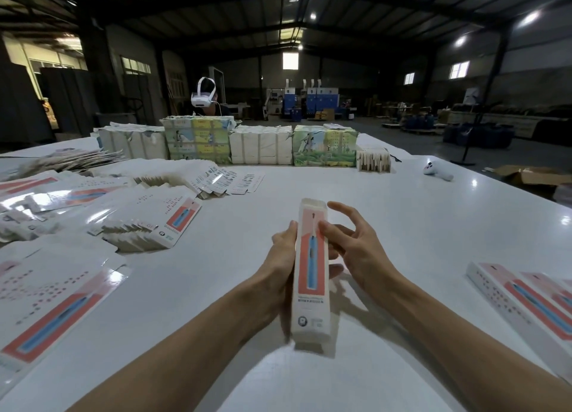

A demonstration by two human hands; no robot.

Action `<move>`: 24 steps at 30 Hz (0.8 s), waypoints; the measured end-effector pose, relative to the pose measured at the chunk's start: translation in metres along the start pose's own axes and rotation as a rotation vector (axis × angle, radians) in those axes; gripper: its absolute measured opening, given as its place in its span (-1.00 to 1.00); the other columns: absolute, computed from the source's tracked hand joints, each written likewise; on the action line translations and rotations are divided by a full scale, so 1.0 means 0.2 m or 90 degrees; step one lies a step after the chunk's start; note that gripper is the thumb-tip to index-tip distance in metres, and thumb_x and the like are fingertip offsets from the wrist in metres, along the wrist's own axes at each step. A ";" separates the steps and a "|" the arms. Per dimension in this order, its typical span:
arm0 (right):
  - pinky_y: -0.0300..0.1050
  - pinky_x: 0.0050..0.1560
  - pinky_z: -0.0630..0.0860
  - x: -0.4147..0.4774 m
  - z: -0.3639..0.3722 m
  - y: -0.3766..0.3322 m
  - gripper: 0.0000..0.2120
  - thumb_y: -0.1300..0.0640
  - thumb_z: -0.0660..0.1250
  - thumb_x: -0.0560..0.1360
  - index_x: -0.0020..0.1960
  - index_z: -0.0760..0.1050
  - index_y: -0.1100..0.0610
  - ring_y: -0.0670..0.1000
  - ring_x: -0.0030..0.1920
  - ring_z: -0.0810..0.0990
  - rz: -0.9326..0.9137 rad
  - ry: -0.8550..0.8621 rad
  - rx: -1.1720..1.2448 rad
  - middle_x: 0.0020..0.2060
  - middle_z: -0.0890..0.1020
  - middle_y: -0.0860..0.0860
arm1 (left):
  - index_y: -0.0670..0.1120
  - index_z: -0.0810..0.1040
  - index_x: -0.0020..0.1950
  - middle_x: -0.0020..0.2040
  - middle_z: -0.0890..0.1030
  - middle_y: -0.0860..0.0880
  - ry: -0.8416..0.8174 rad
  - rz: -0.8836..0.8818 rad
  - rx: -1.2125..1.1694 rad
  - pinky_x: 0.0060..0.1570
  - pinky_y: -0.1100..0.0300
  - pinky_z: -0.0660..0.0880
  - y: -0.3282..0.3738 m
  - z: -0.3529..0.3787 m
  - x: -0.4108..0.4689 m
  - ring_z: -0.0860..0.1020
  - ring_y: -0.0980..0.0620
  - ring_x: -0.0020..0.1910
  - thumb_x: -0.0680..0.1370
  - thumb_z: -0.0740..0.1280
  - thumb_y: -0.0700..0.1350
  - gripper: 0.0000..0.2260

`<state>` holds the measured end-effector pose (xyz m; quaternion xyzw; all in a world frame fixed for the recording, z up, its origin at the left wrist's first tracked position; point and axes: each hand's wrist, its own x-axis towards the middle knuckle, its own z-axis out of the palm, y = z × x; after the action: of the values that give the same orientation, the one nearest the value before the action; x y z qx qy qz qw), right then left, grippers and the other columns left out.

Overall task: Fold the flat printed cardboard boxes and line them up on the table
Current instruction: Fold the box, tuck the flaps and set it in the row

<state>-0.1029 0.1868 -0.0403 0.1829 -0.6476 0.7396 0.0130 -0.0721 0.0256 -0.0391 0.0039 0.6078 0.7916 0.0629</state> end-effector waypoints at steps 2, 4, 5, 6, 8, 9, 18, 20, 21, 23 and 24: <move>0.17 0.14 0.68 0.02 -0.01 0.00 -0.48 -0.21 0.52 0.49 0.39 0.44 -0.19 0.17 0.07 0.75 -0.005 0.010 -0.033 0.03 0.76 0.09 | 0.24 0.24 0.46 0.08 0.70 -0.19 0.065 0.065 0.077 0.01 -0.16 0.71 -0.02 0.00 0.01 0.76 -0.18 -0.06 0.74 0.14 0.18 -0.70; 0.16 0.20 0.65 0.02 -0.01 0.01 -0.49 -0.21 0.50 0.51 0.39 0.44 -0.18 0.15 0.09 0.75 -0.011 -0.004 -0.056 0.04 0.76 0.08 | 0.37 0.22 0.47 0.13 0.67 -0.13 0.075 0.160 0.138 0.00 -0.15 0.71 -0.02 -0.01 0.02 0.76 -0.13 -0.03 0.75 0.11 0.13 -0.71; 0.15 0.20 0.66 0.02 -0.01 0.01 -0.51 -0.22 0.49 0.51 0.38 0.45 -0.18 0.15 0.08 0.75 -0.016 -0.009 -0.065 0.04 0.77 0.07 | 0.38 0.28 0.46 0.16 0.66 -0.11 0.064 0.194 0.145 0.00 -0.16 0.71 -0.03 -0.02 0.02 0.75 -0.13 -0.01 0.76 0.10 0.11 -0.72; 0.13 0.20 0.66 0.02 0.00 0.01 -0.51 -0.24 0.49 0.51 0.37 0.48 -0.18 0.14 0.08 0.76 -0.023 -0.009 -0.075 0.03 0.77 0.07 | 0.38 0.34 0.43 0.17 0.66 -0.10 0.056 0.209 0.143 0.01 -0.17 0.70 -0.03 -0.02 0.02 0.75 -0.14 0.00 0.76 0.10 0.12 -0.74; 0.07 0.15 0.68 0.02 0.00 0.00 -0.53 -0.26 0.48 0.49 0.35 0.52 -0.19 0.13 0.04 0.76 -0.036 -0.006 -0.094 0.01 0.77 0.06 | 0.36 0.42 0.37 0.17 0.67 -0.15 0.037 0.187 0.116 0.03 -0.21 0.69 -0.02 -0.01 0.03 0.75 -0.18 -0.01 0.74 0.10 0.19 -0.77; 0.02 0.09 0.69 0.01 0.00 -0.01 -0.55 -0.27 0.48 0.49 0.33 0.54 -0.20 0.11 0.02 0.76 -0.040 -0.005 -0.099 0.00 0.77 0.05 | 0.31 0.44 0.39 0.16 0.68 -0.18 0.006 0.153 0.087 0.02 -0.21 0.69 -0.02 0.00 0.03 0.75 -0.20 -0.01 0.71 0.11 0.27 -0.71; 0.33 0.19 0.64 0.02 -0.02 -0.02 -0.79 0.02 0.51 0.56 0.17 0.64 0.01 0.26 0.07 0.74 -0.002 -0.012 -0.039 0.03 0.72 0.24 | 0.41 0.20 0.46 0.19 0.58 -0.24 -0.119 0.096 0.113 -0.14 -0.03 0.68 -0.03 0.01 0.00 0.72 -0.15 -0.16 0.41 0.67 -0.05 -0.14; 0.30 0.20 0.64 0.03 -0.02 -0.02 -0.80 0.03 0.48 0.59 0.18 0.61 0.04 0.26 0.08 0.74 -0.003 -0.022 -0.044 0.05 0.71 0.25 | 0.37 0.21 0.47 0.18 0.58 -0.26 -0.105 0.095 0.112 -0.15 -0.07 0.68 -0.03 0.01 0.00 0.70 -0.13 -0.19 0.44 0.63 -0.13 -0.16; 0.23 0.18 0.66 0.03 -0.02 -0.02 -0.78 -0.01 0.46 0.60 0.20 0.59 0.03 0.23 0.08 0.74 -0.011 -0.023 -0.047 0.05 0.72 0.21 | 0.35 0.19 0.49 0.18 0.58 -0.27 -0.104 0.096 0.116 -0.15 -0.06 0.68 -0.02 0.02 0.00 0.69 -0.13 -0.20 0.44 0.61 -0.15 -0.16; 0.09 0.07 0.71 0.03 -0.01 -0.02 -0.72 -0.11 0.38 0.64 0.28 0.53 -0.01 0.17 0.03 0.76 -0.023 0.010 -0.050 0.04 0.74 0.12 | 0.29 0.15 0.53 0.18 0.57 -0.25 -0.107 0.104 0.151 -0.16 -0.01 0.67 -0.01 0.02 0.01 0.70 -0.12 -0.19 0.40 0.60 -0.13 -0.12; 0.02 0.00 0.71 0.05 -0.01 -0.02 -0.70 -0.13 0.32 0.67 0.32 0.50 0.00 0.14 0.00 0.77 -0.018 0.044 -0.042 0.05 0.74 0.11 | 0.27 0.13 0.55 0.19 0.57 -0.21 -0.110 0.113 0.184 -0.16 0.04 0.67 0.00 0.02 0.01 0.70 -0.12 -0.18 0.39 0.59 -0.10 -0.10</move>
<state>-0.1112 0.1881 -0.0348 0.1658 -0.6684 0.7232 0.0519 -0.0734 0.0301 -0.0384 0.1345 0.7046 0.6954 0.0440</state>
